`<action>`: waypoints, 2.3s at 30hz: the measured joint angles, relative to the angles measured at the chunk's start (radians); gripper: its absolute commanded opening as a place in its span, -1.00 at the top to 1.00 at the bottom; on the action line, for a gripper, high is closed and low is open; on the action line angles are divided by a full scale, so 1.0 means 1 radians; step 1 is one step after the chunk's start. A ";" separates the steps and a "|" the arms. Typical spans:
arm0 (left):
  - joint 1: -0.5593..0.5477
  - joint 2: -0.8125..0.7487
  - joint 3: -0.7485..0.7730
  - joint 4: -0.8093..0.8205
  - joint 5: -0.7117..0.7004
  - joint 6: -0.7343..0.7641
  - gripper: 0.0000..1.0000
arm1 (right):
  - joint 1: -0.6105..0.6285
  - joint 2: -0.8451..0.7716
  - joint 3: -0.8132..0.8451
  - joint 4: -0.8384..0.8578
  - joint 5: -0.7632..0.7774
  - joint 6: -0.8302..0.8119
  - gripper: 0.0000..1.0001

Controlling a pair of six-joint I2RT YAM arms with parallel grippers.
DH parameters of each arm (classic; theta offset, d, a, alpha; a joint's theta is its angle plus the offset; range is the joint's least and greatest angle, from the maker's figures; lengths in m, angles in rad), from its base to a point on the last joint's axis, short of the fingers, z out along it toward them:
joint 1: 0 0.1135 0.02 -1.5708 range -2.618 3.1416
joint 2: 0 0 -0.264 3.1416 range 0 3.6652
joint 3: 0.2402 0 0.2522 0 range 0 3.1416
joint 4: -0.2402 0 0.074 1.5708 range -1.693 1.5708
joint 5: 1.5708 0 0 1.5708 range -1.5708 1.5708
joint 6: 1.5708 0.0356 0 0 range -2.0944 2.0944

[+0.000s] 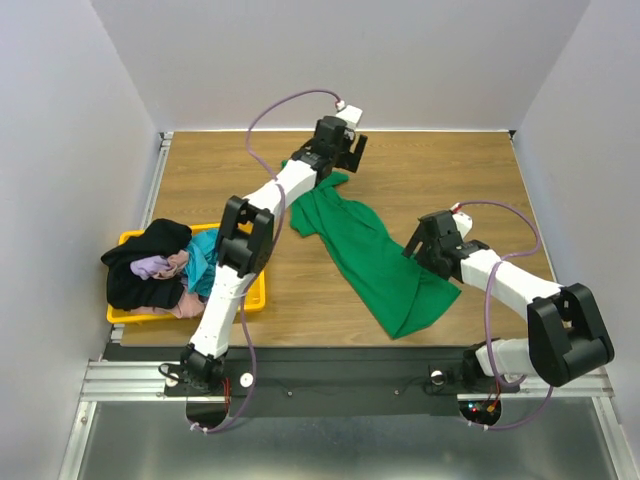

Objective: Fold and stack the t-shirts
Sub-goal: Flatten the tshirt out

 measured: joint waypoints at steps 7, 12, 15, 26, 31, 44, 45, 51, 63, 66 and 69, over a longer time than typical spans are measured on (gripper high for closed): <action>-0.068 0.165 0.141 -0.149 -0.050 0.058 -0.70 | -0.020 0.008 0.000 0.005 -0.024 -0.022 -0.82; -0.086 0.181 0.141 -0.209 -0.069 0.058 -0.55 | -0.032 0.002 0.000 0.007 -0.029 -0.030 -0.84; -0.082 0.182 0.141 -0.227 -0.104 0.055 -0.41 | -0.033 -0.014 0.000 0.010 -0.030 -0.031 -0.84; -0.069 0.219 0.172 -0.275 -0.170 0.024 1.00 | -0.033 -0.031 0.000 0.019 -0.043 -0.048 -0.84; -0.069 0.220 0.173 -0.274 -0.179 0.012 1.00 | -0.033 -0.013 0.000 0.023 -0.045 -0.057 -0.71; -0.069 -0.203 -0.336 -0.018 -0.233 -0.138 1.00 | -0.033 0.097 0.039 0.051 -0.019 -0.055 -0.42; -0.069 -0.273 -0.401 0.024 -0.241 -0.159 1.00 | -0.033 0.102 0.040 0.056 -0.018 -0.055 -0.35; -0.069 -0.488 -0.591 0.177 -0.276 -0.242 1.00 | -0.033 0.171 0.067 0.065 0.016 -0.056 -0.26; -0.069 -0.548 -0.784 0.226 -0.332 -0.325 1.00 | -0.033 0.243 0.106 0.074 0.052 -0.054 0.39; -0.069 -0.575 -0.796 0.225 -0.344 -0.331 1.00 | -0.033 0.248 0.106 0.076 0.056 -0.056 0.59; -0.069 -0.606 -0.796 0.232 -0.353 -0.337 1.00 | -0.036 0.248 0.106 0.076 0.058 -0.067 0.99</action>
